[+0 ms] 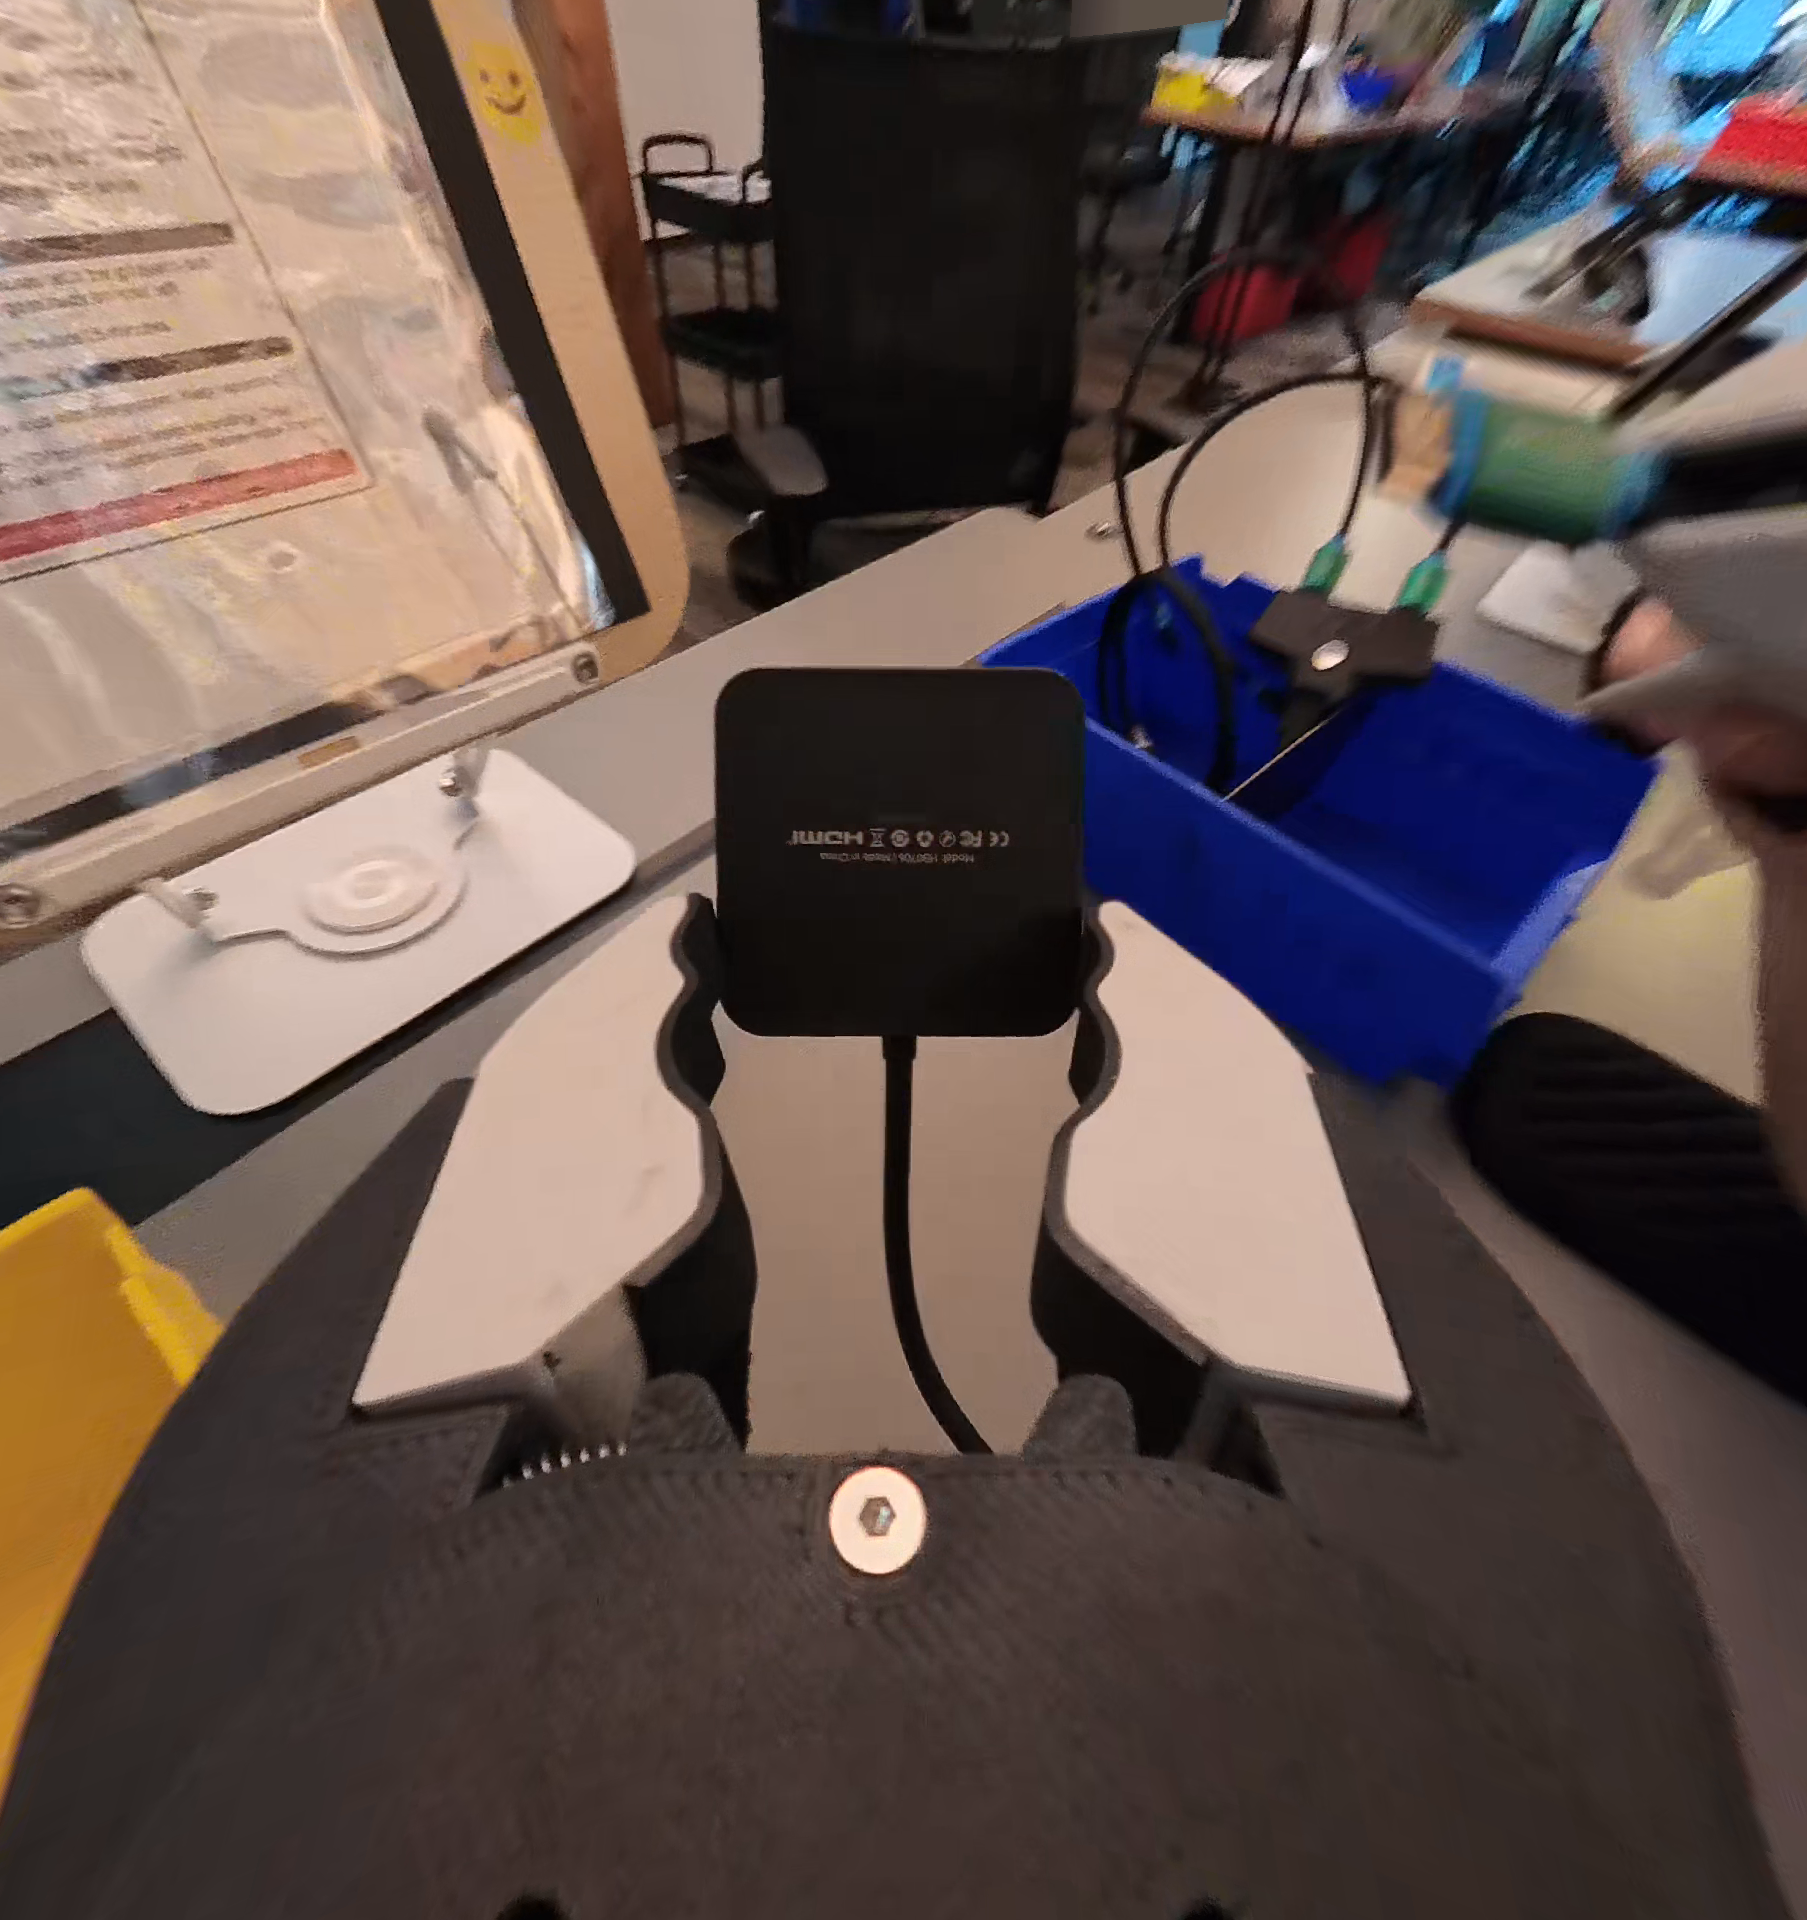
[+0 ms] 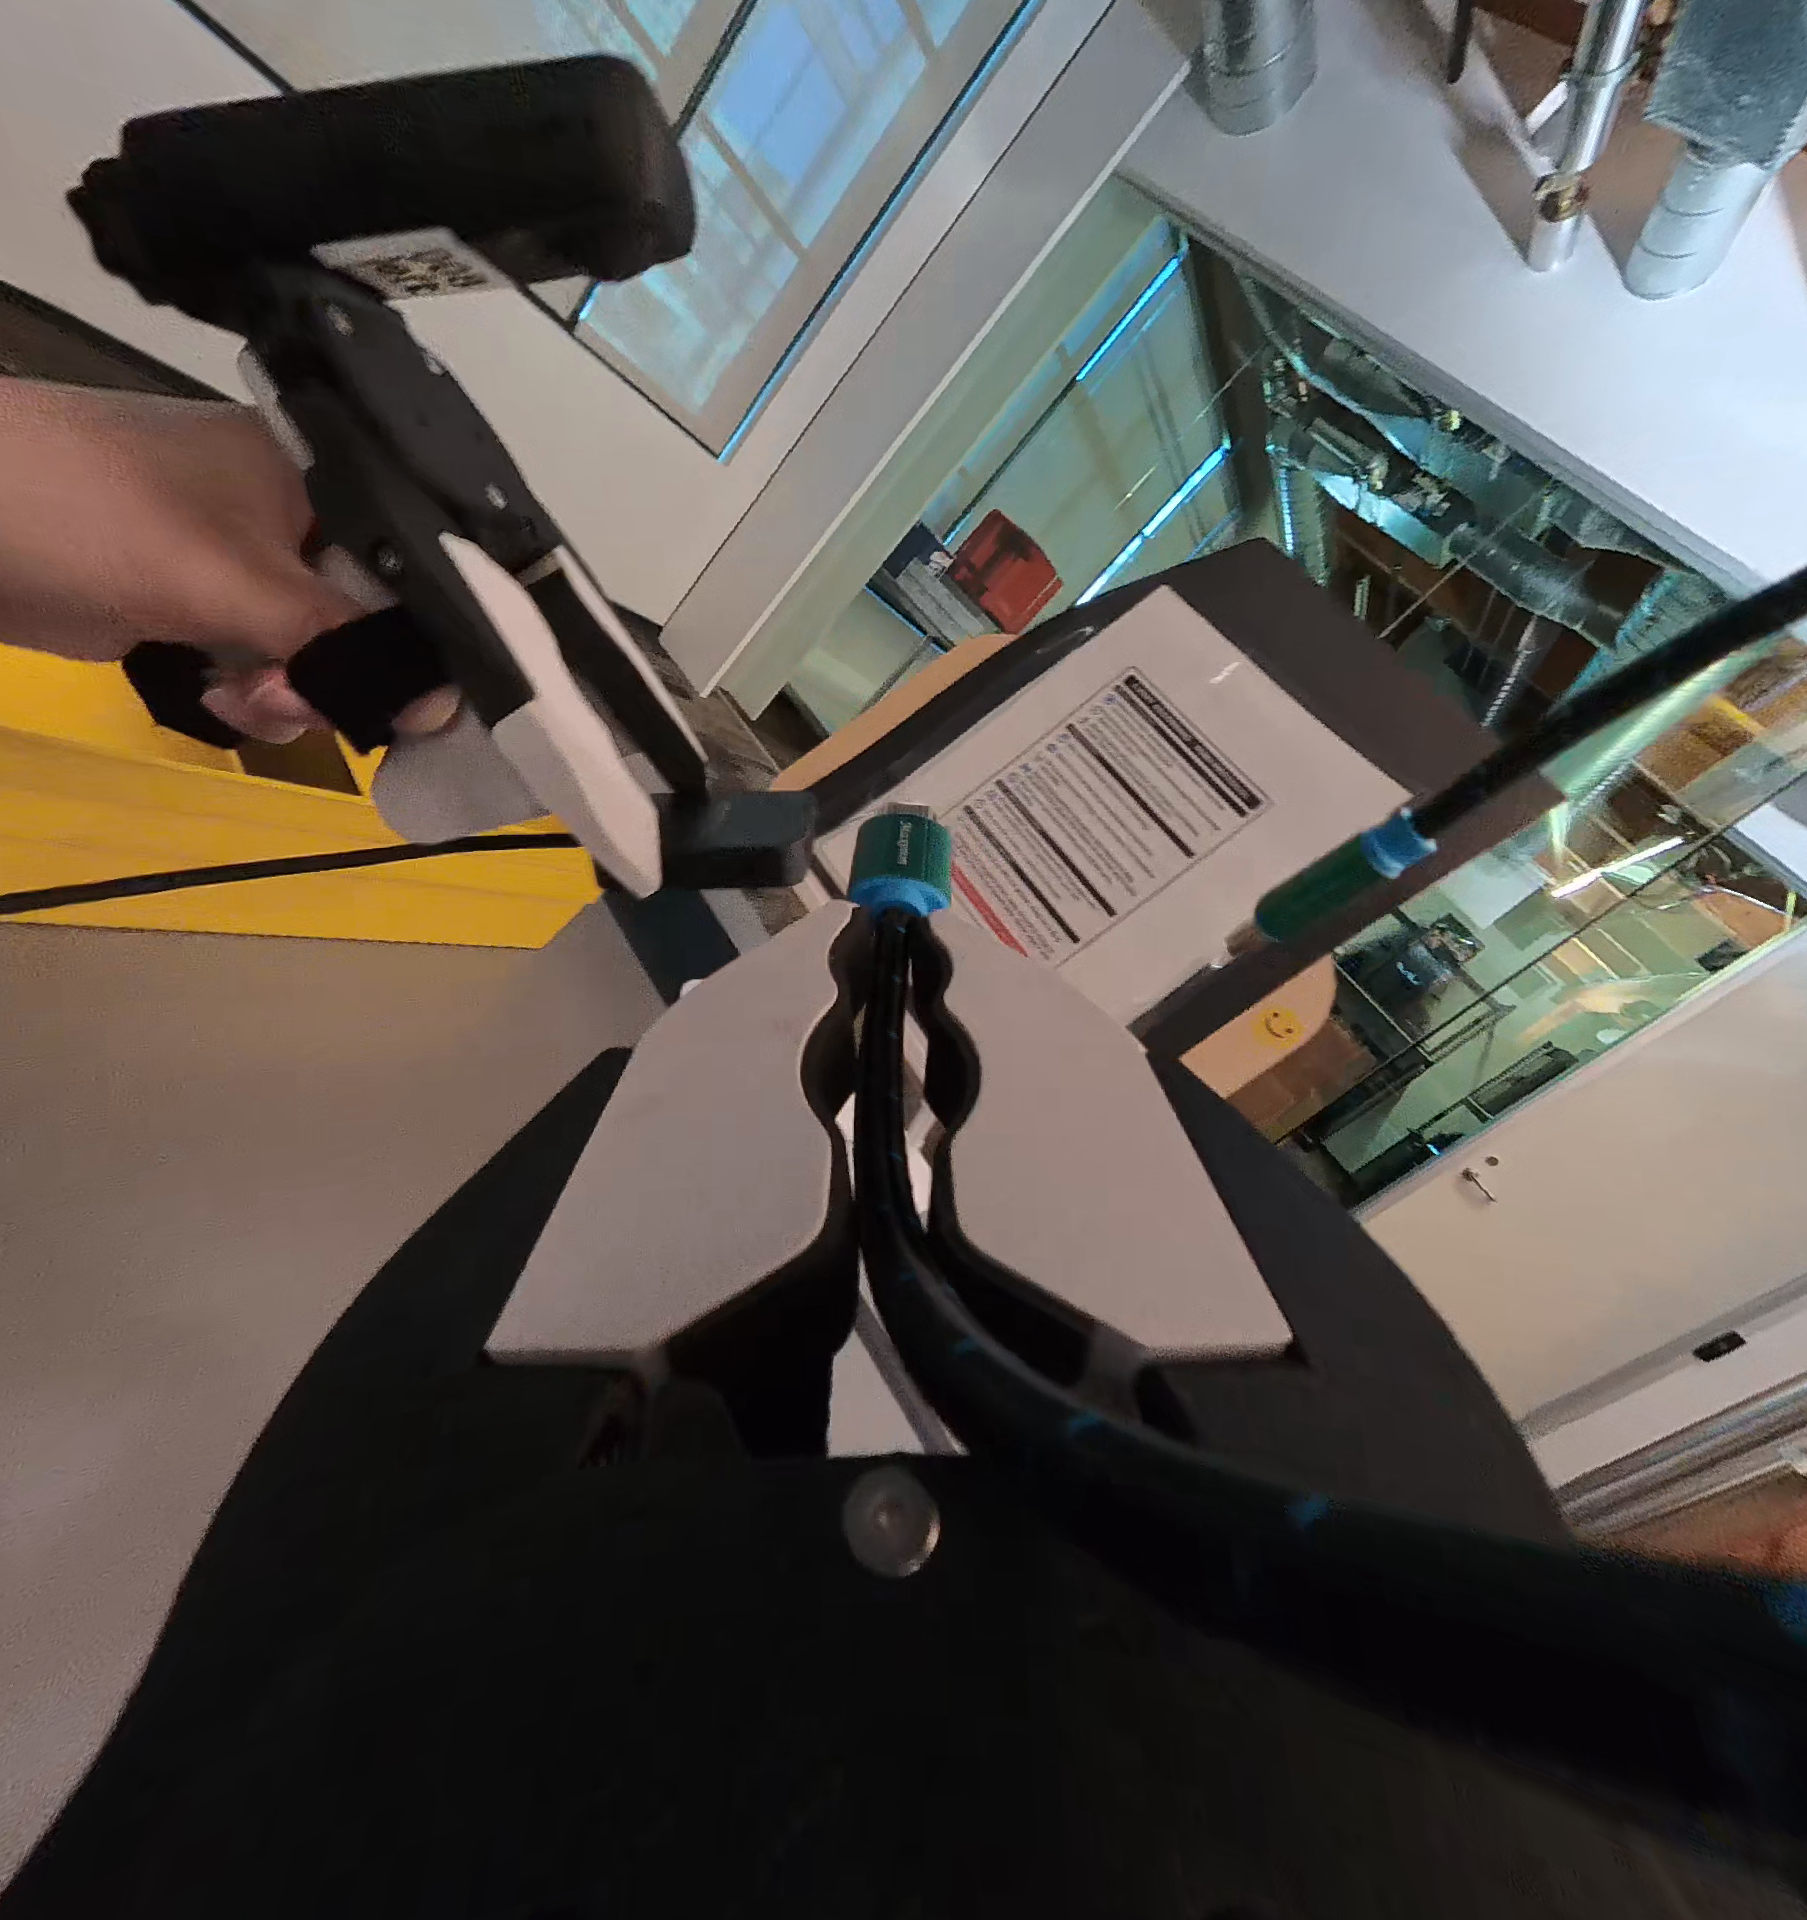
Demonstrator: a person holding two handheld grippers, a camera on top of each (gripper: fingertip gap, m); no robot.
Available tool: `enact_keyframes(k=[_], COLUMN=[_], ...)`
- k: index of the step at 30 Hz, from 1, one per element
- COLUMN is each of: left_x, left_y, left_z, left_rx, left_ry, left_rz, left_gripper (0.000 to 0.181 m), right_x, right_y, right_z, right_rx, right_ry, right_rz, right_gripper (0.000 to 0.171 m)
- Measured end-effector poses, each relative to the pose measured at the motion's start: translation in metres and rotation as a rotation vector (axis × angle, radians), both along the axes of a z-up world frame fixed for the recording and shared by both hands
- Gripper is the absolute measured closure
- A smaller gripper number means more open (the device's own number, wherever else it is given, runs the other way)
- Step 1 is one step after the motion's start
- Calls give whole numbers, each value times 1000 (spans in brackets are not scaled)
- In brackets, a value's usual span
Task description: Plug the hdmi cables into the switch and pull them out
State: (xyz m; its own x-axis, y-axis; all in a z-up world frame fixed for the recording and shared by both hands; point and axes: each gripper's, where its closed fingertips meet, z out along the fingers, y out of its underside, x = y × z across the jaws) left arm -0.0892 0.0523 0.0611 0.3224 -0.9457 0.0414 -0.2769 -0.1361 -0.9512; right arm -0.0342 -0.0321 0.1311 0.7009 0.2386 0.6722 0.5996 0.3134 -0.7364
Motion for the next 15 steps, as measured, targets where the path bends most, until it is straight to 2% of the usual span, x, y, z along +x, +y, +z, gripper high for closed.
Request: enact_keyframes(k=[8, 15], left_x=[-1, -2], left_y=[-16, -15], left_z=[13, 12], left_rx=[-162, -153], left_ry=[-107, -91], left_rz=[-101, -87], left_gripper=[116, 116], right_x=[-23, -30], right_y=[10, 13], right_z=[-23, -31], right_rx=[-52, -63], right_ry=[-56, -100], right_rz=[18, 22], right_gripper=[163, 163])
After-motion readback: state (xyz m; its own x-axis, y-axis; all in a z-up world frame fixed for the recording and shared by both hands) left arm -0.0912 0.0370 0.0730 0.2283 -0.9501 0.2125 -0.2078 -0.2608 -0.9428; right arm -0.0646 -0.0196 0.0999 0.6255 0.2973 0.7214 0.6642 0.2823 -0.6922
